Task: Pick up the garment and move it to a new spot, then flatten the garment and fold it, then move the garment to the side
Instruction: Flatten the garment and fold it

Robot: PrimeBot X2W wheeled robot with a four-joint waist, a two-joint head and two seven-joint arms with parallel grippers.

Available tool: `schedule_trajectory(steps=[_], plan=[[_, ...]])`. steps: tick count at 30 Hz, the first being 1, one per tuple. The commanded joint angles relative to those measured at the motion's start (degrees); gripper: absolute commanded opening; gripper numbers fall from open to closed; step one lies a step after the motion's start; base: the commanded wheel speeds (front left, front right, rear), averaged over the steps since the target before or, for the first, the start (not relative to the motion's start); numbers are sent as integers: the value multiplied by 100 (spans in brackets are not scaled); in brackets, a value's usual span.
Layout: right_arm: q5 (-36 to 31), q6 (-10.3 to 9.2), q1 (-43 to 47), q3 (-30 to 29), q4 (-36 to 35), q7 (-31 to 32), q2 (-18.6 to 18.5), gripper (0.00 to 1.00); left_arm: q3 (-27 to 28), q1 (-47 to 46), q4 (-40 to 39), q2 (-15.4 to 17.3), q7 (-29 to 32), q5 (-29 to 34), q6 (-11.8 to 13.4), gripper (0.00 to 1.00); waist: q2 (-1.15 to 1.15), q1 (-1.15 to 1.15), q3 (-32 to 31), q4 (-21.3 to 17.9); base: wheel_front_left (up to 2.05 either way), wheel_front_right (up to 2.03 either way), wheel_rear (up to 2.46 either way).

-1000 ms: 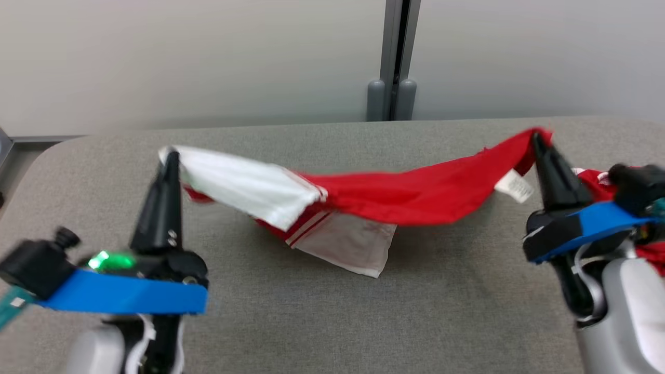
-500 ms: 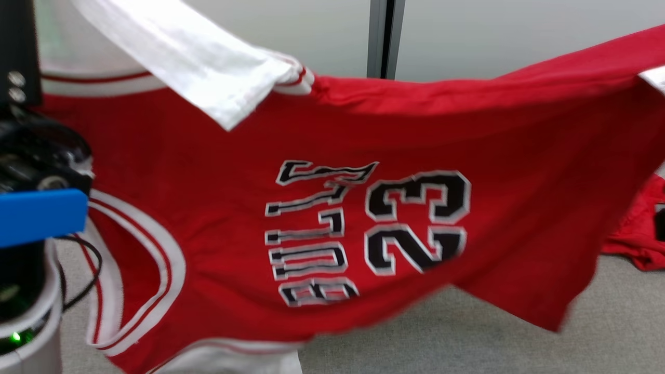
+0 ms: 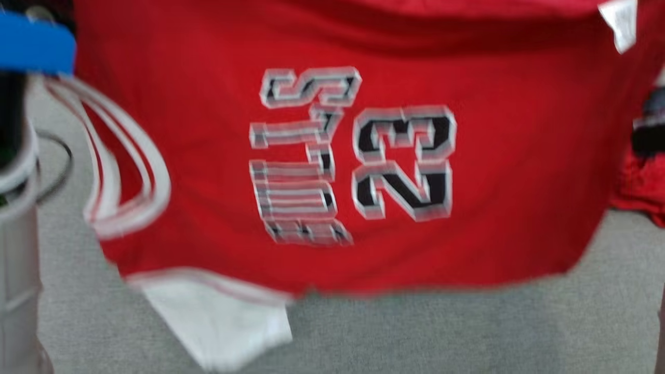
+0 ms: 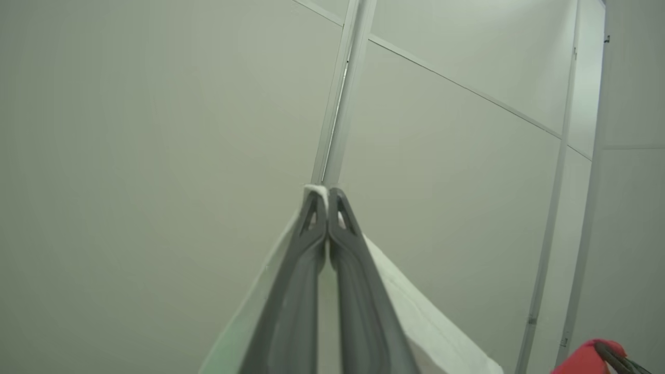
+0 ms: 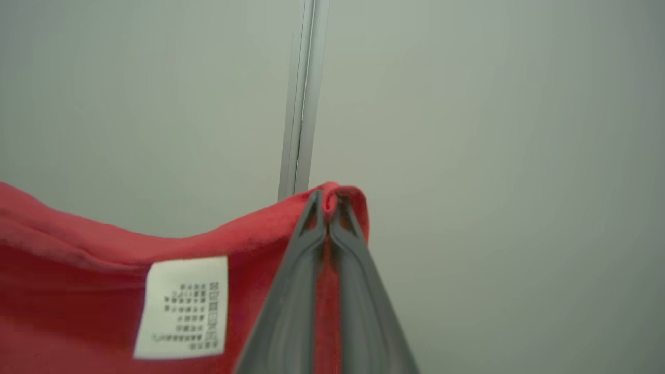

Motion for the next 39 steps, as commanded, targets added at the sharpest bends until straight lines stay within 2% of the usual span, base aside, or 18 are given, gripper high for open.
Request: schedule_trajectory(steps=[1,8,12,15,23,28,33,39], plan=[[-87,0,-469,84,276,-84,-78,0,-19,-421,260,34,-52,115,-48,0,0,-1,303,125,0,0,0],[-852,0,-2755,495,2107,-635,-158,0,-280,-2339,2000,199,-354,908,-270,0,0,-1,942,158,0,0,0],[-1347,0,-3565,533,3023,-904,-43,0,-438,-3132,2952,5,-699,1174,-343,0,0,-1,1260,322,0,0,0],[-1656,0,-3906,426,3651,-1074,41,0,-450,-3327,3483,-258,-1018,1110,-397,0,0,-1,1547,492,0,0,0],[-2396,0,-3590,-224,5300,-1905,399,0,-607,-2461,4302,-823,-1876,895,-671,0,0,-1,2005,817,0,0,0],[-2706,0,-3336,-490,6037,-2327,556,0,-620,-1821,4528,-970,-2283,655,-862,0,0,-1,2062,855,0,0,0],[-2604,0,-3099,-492,6361,-2597,625,0,-556,-1167,4427,-984,-2583,366,-975,0,0,-1,1930,790,0,0,0],[-2101,0,-2690,-505,6278,-2676,667,0,-387,-416,4195,-950,-2788,66,-1031,0,0,-1,1592,712,0,0,0]])
